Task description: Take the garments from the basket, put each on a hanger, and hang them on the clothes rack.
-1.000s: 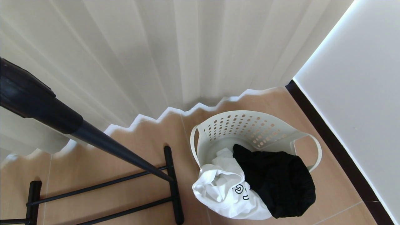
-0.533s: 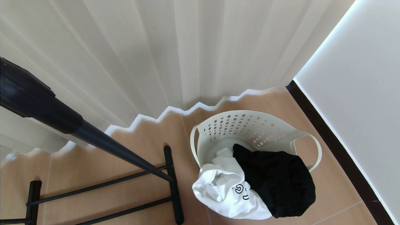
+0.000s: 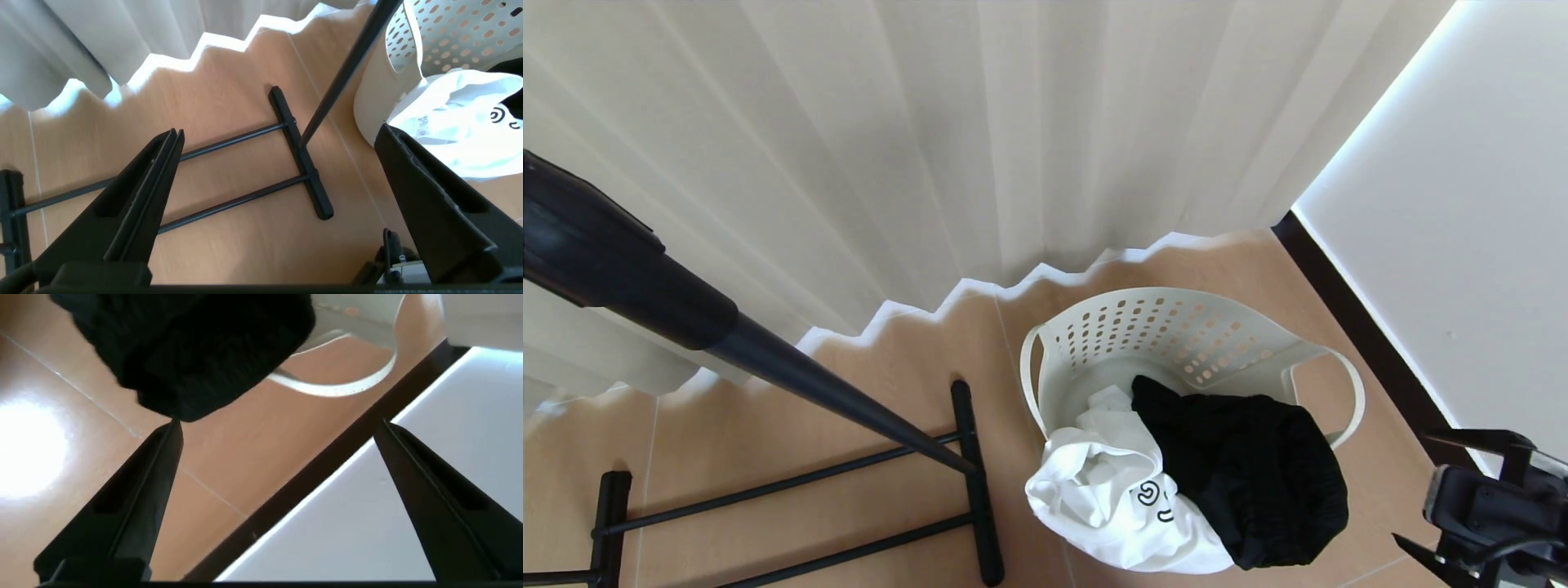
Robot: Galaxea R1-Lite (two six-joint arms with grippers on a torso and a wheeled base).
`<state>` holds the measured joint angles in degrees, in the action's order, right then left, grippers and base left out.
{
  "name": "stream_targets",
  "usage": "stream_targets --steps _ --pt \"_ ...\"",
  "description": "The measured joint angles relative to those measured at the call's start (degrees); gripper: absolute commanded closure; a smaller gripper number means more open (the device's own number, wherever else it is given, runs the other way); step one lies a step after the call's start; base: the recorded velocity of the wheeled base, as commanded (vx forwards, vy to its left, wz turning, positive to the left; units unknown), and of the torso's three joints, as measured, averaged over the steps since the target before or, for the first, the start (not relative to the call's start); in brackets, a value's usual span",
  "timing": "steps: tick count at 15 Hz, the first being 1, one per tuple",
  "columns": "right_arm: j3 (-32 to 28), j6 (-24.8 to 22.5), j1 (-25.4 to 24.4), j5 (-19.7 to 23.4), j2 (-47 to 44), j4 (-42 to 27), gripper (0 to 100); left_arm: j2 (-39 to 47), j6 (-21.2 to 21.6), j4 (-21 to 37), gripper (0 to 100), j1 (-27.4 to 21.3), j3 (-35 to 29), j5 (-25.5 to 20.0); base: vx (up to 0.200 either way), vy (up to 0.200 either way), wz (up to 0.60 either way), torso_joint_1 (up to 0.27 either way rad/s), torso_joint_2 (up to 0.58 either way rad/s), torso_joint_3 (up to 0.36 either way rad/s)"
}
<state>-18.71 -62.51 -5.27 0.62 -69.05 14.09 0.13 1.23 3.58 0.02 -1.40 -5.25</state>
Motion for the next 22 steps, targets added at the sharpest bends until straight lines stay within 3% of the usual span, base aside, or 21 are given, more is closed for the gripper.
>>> stream_targets --steps 3,15,20,21,22 --pt "-5.86 -2.08 -2.19 -2.26 -8.33 0.6 0 0.0 -0.01 0.0 0 0.05 0.0 -0.02 0.0 0.0 0.0 0.0 0.0 0.0" --pt "-9.89 -0.96 -3.08 -3.22 -32.99 26.79 0 0.0 0.0 0.02 0 0.05 0.0 -0.02 0.0 0.0 0.0 0.0 0.0 0.0" --pt "-14.41 1.54 -2.76 -3.27 -39.88 28.18 0 0.0 0.0 0.02 0 0.05 0.0 -0.02 0.0 0.0 0.0 0.0 0.0 0.0" --pt "-15.06 2.28 -2.76 -3.24 -40.55 28.22 100 0.0 -0.01 0.0 0 0.05 0.0 -0.02 0.0 0.0 0.0 0.0 0.0 0.0" --pt "-15.27 3.5 -2.74 -3.24 -41.03 28.18 100 0.0 -0.04 0.0 0 0.05 0.0 0.01 0.0 0.0 0.0 0.0 0.0 0.0"
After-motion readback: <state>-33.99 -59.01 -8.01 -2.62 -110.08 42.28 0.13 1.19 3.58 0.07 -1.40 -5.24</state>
